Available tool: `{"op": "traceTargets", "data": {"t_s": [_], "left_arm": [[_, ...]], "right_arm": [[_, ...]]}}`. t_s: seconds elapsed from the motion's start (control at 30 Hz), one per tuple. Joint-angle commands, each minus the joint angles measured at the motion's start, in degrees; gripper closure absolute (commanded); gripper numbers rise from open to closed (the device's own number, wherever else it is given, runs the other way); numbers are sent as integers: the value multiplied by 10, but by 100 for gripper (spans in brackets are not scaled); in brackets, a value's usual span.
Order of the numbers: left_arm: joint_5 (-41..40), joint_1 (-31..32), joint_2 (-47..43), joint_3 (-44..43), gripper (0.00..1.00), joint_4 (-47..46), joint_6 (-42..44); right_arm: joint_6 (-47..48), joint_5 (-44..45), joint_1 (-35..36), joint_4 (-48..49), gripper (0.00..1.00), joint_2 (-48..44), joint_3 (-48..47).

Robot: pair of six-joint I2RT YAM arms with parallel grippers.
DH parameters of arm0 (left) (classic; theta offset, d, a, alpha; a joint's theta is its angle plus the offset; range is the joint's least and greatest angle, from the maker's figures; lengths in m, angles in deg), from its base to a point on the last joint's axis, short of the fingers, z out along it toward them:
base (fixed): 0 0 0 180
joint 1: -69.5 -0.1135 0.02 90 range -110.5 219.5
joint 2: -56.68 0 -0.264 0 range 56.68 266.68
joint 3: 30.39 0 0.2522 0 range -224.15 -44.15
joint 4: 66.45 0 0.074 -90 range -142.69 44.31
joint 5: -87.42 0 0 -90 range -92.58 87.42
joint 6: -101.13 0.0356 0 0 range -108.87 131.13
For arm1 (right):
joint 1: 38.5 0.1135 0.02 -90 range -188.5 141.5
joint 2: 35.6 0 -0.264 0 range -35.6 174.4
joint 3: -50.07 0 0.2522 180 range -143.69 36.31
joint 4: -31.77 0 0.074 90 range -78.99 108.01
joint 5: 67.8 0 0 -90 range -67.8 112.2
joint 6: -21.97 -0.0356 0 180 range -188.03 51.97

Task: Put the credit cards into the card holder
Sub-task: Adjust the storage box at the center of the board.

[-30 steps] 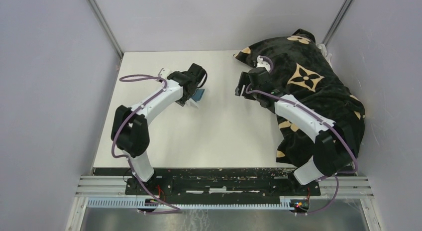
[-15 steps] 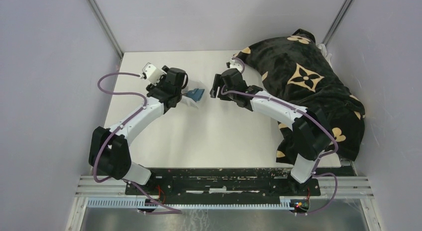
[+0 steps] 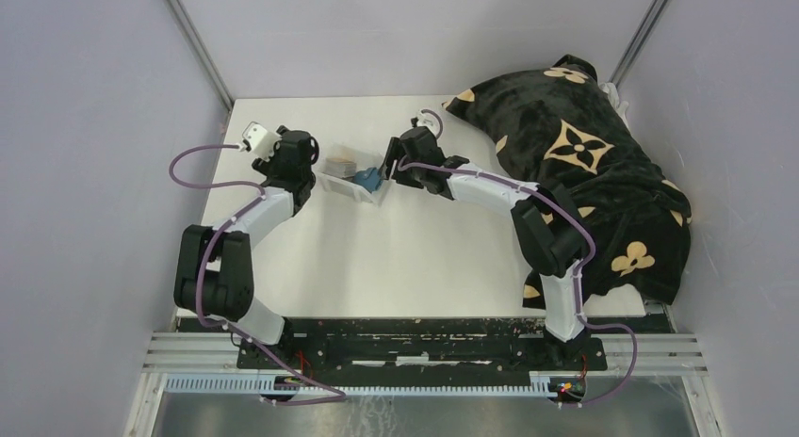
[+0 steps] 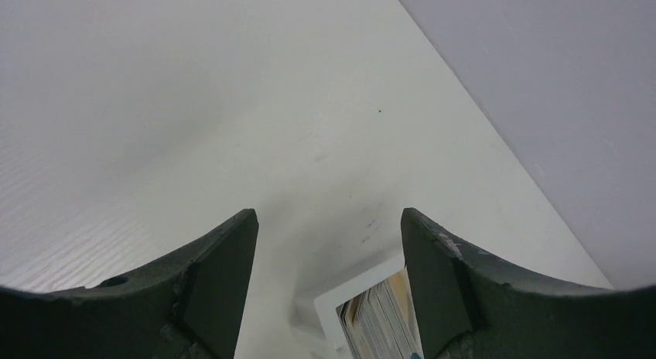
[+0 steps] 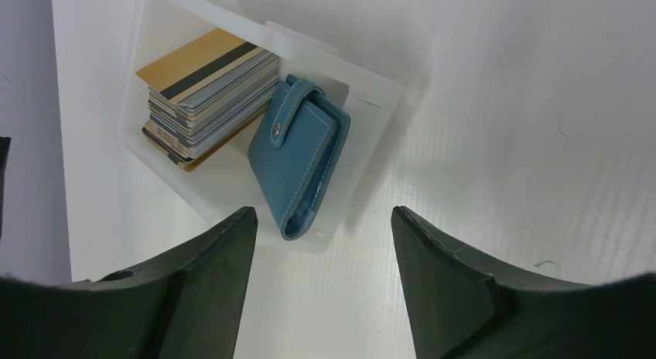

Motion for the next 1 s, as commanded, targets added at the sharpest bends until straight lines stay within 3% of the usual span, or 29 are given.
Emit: {"op": "traceTargets", "data": {"t_s": [0.0, 0.67, 0.97], "left_arm": [[46, -21, 29, -2, 25, -96, 42], [112, -47, 119, -11, 26, -150, 44], [129, -51, 142, -12, 27, -156, 42]], "right_arm": [[-19, -17, 2, 30, 29, 24, -51], [-47, -50, 2, 37, 33, 103, -112], [-52, -61, 1, 45, 45, 115, -119]]}}
